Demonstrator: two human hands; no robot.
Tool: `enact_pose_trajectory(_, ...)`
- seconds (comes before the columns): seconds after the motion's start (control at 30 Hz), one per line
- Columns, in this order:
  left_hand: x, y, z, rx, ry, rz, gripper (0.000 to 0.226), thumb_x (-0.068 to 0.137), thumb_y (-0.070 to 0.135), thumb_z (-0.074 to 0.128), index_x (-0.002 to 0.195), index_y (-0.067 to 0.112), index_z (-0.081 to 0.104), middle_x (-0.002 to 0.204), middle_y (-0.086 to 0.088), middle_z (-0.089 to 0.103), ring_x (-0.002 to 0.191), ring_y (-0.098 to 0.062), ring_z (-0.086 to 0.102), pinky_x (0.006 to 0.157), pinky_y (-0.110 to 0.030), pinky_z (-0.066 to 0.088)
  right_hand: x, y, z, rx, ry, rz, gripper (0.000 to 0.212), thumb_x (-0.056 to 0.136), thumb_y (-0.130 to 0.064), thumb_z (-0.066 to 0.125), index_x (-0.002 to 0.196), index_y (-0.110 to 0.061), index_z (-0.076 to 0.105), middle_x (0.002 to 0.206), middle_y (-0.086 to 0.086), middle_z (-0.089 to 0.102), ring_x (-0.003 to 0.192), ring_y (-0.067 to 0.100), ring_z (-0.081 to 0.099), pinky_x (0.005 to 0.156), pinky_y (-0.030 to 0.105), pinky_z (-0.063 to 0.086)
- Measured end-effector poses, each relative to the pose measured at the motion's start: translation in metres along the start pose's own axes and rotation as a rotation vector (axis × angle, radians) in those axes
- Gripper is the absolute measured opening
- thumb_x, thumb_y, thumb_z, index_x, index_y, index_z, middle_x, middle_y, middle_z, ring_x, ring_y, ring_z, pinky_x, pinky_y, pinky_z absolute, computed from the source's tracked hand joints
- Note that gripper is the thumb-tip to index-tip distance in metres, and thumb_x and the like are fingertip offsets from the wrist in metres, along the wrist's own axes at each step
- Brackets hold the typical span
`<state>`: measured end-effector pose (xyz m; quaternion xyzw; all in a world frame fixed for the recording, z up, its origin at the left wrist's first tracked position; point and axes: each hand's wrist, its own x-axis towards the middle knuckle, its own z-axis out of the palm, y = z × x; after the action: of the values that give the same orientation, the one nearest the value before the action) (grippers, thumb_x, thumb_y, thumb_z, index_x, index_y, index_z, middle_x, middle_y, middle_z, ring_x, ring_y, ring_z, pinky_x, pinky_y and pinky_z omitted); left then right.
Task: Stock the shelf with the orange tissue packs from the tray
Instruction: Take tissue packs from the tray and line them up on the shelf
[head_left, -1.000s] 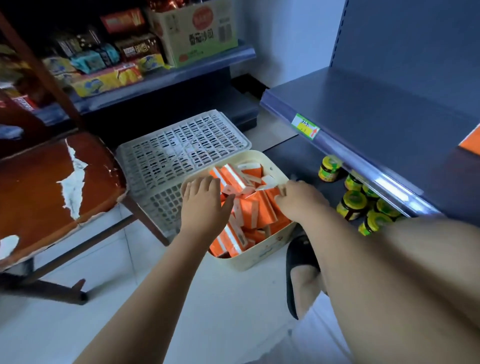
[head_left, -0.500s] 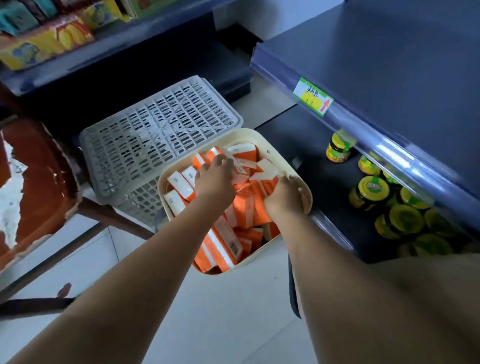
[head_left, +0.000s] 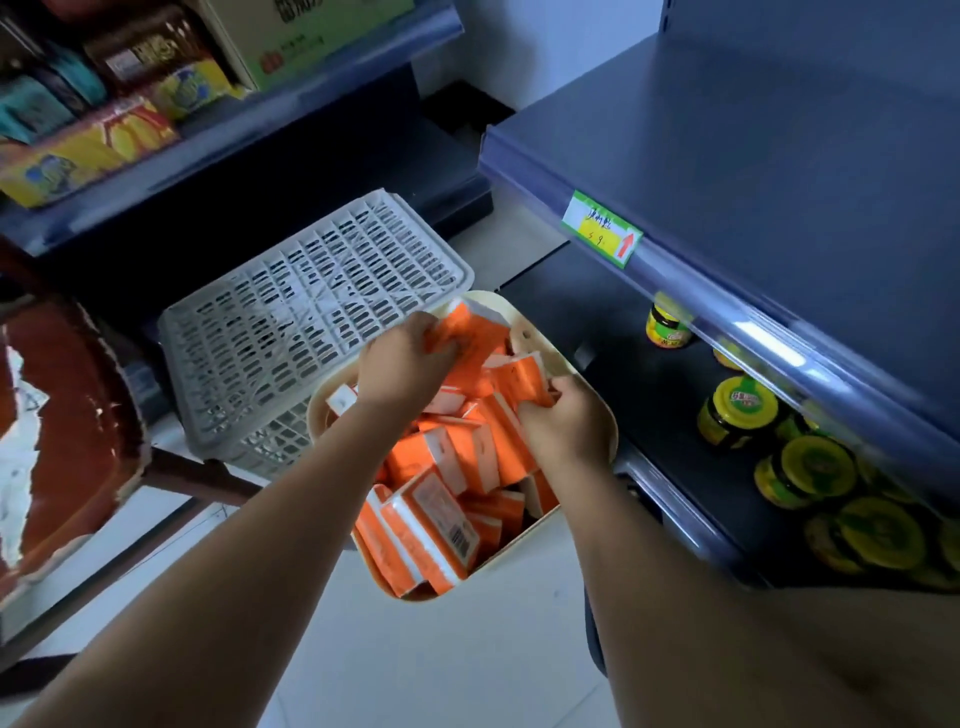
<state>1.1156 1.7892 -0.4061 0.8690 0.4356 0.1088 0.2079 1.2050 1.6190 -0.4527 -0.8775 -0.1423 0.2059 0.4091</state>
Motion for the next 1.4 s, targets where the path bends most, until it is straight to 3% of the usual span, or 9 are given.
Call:
enact_pose_trajectory(0.13, -0.016, 0.024, -0.031, -0.577, 0.004, -0.181, 0.026, 0.088, 0.045, 0.072, 0.102, 0.024, 0.067, 0.09, 0.0, 0.074, 0.081, -0.02, 0.075, 0.075, -0.048, 0.064, -0.004, -0.023, -0.024, 0.154, 0.01, -0.106, 0.028, 0.077, -0.043, 0.067, 0.093, -0.021, 0.069, 0.087, -0.007, 0.066, 0.077, 0.017, 0.065, 0.07, 0.03, 0.054)
enact_pose_trajectory(0.23, -0.03, 0.048, -0.054, -0.823, 0.05, -0.22, 0.021, 0.094, 0.027, 0.072, 0.111, 0.016, 0.065, 0.094, -0.006, 0.076, 0.086, -0.026, 0.077, 0.077, -0.049, 0.065, -0.016, -0.046, -0.059, 0.237, 0.022, -0.121, 0.022, 0.08, -0.038, 0.066, 0.094, -0.022, 0.066, 0.087, -0.006, 0.069, 0.082, 0.019, 0.067, 0.079, 0.039, 0.058)
enact_pose_trajectory(0.37, -0.053, 0.087, -0.087, -1.085, -0.029, -0.185, 0.022, 0.096, 0.015, 0.069, 0.117, 0.016, 0.061, 0.096, -0.011, 0.075, 0.074, -0.021, 0.076, 0.056, -0.038, 0.06, -0.033, -0.071, -0.124, 0.338, 0.112, -0.18, 0.019, 0.079, -0.031, 0.063, 0.089, -0.016, 0.068, 0.079, -0.001, 0.071, 0.079, 0.023, 0.067, 0.077, 0.042, 0.057)
enact_pose_trajectory(0.47, -0.072, 0.12, -0.108, -1.183, -0.095, -0.098, 0.022, 0.095, 0.014, 0.071, 0.115, 0.018, 0.064, 0.093, -0.007, 0.078, 0.079, -0.023, 0.077, 0.066, -0.043, 0.063, -0.049, -0.075, -0.184, 0.374, 0.149, -0.265, 0.012, 0.081, -0.031, 0.069, 0.092, -0.025, 0.071, 0.088, -0.007, 0.074, 0.087, 0.015, 0.07, 0.084, 0.041, 0.058)
enact_pose_trajectory(0.6, -0.1, 0.172, -0.122, -1.176, -0.135, 0.081, 0.026, 0.089, 0.015, 0.079, 0.11, 0.014, 0.064, 0.09, -0.001, 0.076, 0.083, -0.02, 0.076, 0.073, -0.043, 0.06, -0.078, -0.06, -0.259, 0.391, 0.163, -0.349, 0.025, 0.072, -0.043, 0.075, 0.096, -0.035, 0.073, 0.098, -0.009, 0.077, 0.094, 0.011, 0.073, 0.087, 0.043, 0.06)
enact_pose_trajectory(0.77, -0.135, 0.244, -0.124, -1.185, -0.214, 0.308, 0.03, 0.086, 0.007, 0.079, 0.112, 0.012, 0.064, 0.09, -0.004, 0.075, 0.081, -0.019, 0.073, 0.072, -0.035, 0.058, -0.124, -0.023, -0.345, 0.307, 0.358, -0.457, 0.015, 0.091, -0.018, 0.072, 0.103, -0.026, 0.073, 0.094, -0.007, 0.077, 0.09, 0.009, 0.071, 0.084, 0.037, 0.055)
enact_pose_trajectory(0.93, -0.168, 0.316, -0.11, -1.107, -0.292, 0.534, 0.032, 0.08, 0.01, 0.085, 0.106, 0.019, 0.07, 0.098, -0.004, 0.074, 0.089, -0.015, 0.07, 0.079, -0.036, 0.058, -0.167, 0.041, -0.414, -0.174, 0.703, -0.509, 0.031, 0.093, -0.026, 0.07, 0.123, -0.022, 0.07, 0.117, -0.002, 0.075, 0.109, 0.023, 0.069, 0.093, 0.04, 0.054)
enact_pose_trajectory(1.1, -0.188, 0.367, -0.078, -1.058, -0.343, 0.602, 0.029, 0.085, 0.001, 0.08, 0.111, 0.008, 0.071, 0.097, -0.005, 0.071, 0.079, -0.004, 0.067, 0.068, -0.02, 0.055, -0.184, 0.109, -0.43, -0.232, 0.739, -0.429, 0.033, 0.095, -0.027, 0.069, 0.126, -0.018, 0.069, 0.119, 0.003, 0.072, 0.112, 0.028, 0.066, 0.096, 0.043, 0.052)
enact_pose_trajectory(1.4, -0.137, 0.341, -0.034, -0.785, -0.304, 0.735, 0.038, 0.079, 0.017, 0.08, 0.116, 0.024, 0.072, 0.111, 0.006, 0.076, 0.101, -0.015, 0.069, 0.094, -0.042, 0.056, -0.138, 0.112, -0.409, -0.544, 0.662, -0.501, 0.037, 0.097, -0.03, 0.063, 0.131, -0.016, 0.065, 0.117, 0.006, 0.069, 0.108, 0.034, 0.06, 0.09, 0.047, 0.053)
